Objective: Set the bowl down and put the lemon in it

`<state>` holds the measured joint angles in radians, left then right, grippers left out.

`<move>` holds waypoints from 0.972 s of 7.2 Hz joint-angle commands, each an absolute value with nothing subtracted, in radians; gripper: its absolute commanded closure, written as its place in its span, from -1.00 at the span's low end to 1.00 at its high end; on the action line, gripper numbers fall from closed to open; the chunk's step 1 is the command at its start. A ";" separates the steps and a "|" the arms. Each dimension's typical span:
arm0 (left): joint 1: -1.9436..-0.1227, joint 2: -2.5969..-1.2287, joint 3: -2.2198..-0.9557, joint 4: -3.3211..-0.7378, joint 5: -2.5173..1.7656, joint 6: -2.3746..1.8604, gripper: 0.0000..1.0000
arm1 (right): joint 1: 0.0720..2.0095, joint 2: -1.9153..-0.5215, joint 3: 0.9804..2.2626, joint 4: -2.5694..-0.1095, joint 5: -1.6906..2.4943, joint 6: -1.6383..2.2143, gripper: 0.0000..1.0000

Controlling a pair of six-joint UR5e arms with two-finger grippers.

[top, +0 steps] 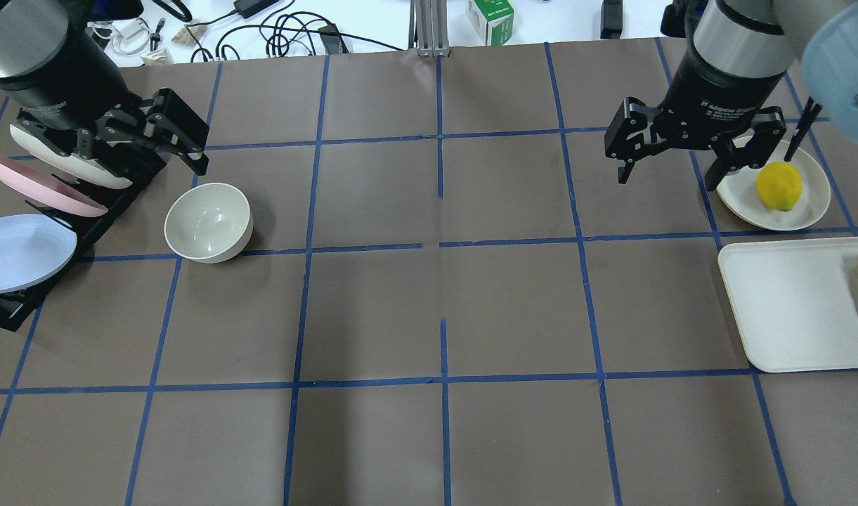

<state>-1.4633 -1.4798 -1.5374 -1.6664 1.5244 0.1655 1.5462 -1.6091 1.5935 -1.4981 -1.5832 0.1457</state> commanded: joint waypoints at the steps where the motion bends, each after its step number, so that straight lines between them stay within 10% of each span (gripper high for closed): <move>1: -1.468 -1.488 -1.522 -1.675 1.548 0.137 -1.00 | 1.546 -1.609 1.595 -1.499 -1.585 0.146 -1.00; 7: -1.489 -1.468 -1.529 -1.703 1.554 0.083 -1.00 | 1.537 -1.608 1.594 -1.503 -1.585 0.127 -1.00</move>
<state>-1.4882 -1.4842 -1.5079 -1.6950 1.5521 0.0835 1.5416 -1.6082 1.5938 -1.4995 -1.5840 0.1380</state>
